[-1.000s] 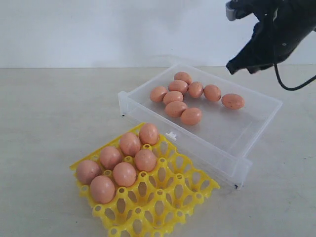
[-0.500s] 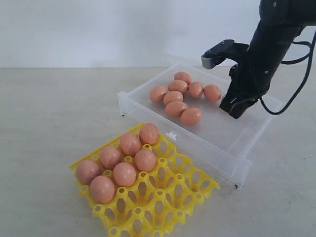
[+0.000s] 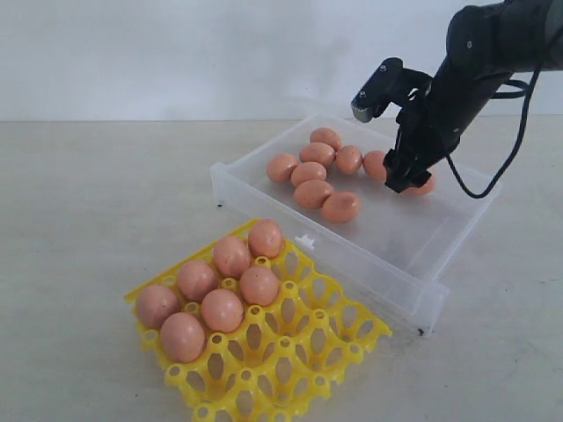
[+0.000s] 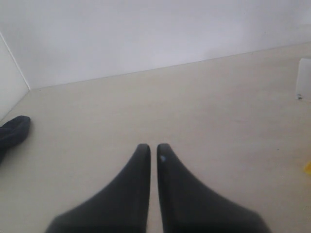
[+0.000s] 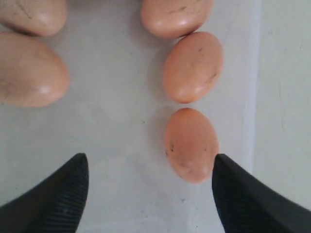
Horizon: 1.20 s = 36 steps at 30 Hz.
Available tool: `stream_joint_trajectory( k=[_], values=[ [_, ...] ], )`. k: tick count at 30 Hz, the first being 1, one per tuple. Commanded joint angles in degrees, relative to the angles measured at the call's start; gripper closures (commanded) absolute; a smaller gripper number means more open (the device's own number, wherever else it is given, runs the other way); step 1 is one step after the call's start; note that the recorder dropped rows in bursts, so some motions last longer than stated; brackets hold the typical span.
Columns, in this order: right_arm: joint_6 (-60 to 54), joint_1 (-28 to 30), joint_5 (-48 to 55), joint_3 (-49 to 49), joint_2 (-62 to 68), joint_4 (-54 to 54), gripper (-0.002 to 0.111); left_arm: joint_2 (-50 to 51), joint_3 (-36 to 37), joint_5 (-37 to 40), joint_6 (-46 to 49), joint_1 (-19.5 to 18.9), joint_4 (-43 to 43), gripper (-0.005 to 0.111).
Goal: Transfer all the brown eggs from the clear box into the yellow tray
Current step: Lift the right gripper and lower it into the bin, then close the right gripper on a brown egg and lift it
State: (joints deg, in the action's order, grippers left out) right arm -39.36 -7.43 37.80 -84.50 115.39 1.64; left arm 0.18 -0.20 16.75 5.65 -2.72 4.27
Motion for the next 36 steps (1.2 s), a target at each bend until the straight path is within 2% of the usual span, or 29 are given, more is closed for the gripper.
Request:
stream_joint_trajectory(
  k=[1,19,28,36],
  values=[
    [0.1,0.1,-1.9,-0.2,2.5,0.6,0.045,-0.2,0.2,0.0,-0.2,-0.1,0.1,0.103],
    [0.2,0.1,-8.6,-0.2,5.6,4.4,0.045,-0.2,0.2,0.0,-0.2,-0.1,0.1,0.103],
    [3.9,0.1,-9.5,-0.2,7.2,6.4,0.045,-0.2,0.2,0.0,-0.2,-0.1,0.1,0.103],
    [12.5,0.1,-9.3,-0.2,7.4,6.4,0.045,-0.2,0.2,0.0,-0.2,-0.1,0.1,0.103]
  ],
)
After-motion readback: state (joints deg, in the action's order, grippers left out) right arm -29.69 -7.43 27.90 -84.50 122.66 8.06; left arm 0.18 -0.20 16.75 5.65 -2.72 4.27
